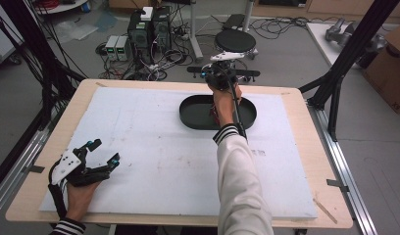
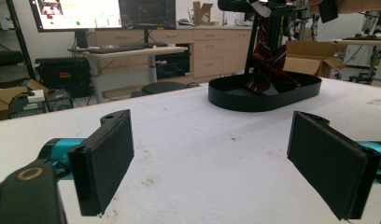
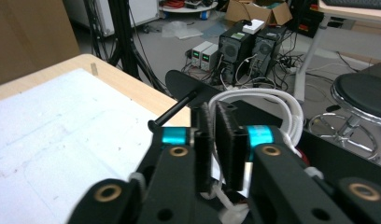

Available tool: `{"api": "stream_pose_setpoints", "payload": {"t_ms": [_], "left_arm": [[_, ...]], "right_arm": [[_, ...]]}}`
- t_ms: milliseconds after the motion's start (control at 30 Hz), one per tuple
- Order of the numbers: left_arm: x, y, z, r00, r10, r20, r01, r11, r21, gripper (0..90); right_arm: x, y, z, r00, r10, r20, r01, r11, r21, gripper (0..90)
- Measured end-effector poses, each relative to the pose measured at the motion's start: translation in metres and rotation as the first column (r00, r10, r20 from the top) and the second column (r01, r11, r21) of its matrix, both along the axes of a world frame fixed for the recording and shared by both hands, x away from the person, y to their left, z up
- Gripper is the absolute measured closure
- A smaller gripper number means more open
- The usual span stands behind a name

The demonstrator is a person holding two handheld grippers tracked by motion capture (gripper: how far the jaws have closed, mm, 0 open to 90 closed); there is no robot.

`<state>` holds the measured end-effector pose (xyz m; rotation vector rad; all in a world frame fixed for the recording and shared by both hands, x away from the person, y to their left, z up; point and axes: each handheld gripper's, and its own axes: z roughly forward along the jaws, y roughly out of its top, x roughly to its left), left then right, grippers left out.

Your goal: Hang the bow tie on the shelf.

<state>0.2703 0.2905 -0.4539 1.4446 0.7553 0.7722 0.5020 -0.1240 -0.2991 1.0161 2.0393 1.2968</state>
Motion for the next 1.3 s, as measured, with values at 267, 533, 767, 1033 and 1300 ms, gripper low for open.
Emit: {"api": "stream_pose_setpoints", "payload": {"t_ms": [267,533,767,1033,1300], "left_arm": [[0.000,0.000,0.000,1.0000,-0.001,0.001,0.001,1.0000,-0.001,15.0],[0.000,0.000,0.000,1.0000,0.001,0.000,-0.001,1.0000,0.001,15.0],[0.000,-0.001,0.000,1.0000,0.006,0.003,-0.006,1.0000,0.005,15.0],[-0.001,0.000,0.000,1.0000,0.006,0.004,-0.006,1.0000,0.002,15.0],[-0.001,-0.001,0.000,0.9999,0.008,0.007,-0.008,0.9999,0.007,15.0]], "right_arm": [[-0.002,0.001,0.001,1.0000,0.005,0.001,-0.005,0.9998,-0.019,74.1],[-0.012,0.002,0.009,0.9970,0.073,0.026,-0.075,0.9936,0.085,30.4],[-0.033,0.000,0.018,0.9881,0.152,0.026,-0.153,0.9840,0.091,5.9],[-0.084,-0.016,0.023,0.9755,0.193,0.106,-0.203,0.9748,0.094,0.5],[-0.143,-0.055,0.000,0.9748,0.153,0.162,-0.173,0.9774,0.121,0.5]]}}
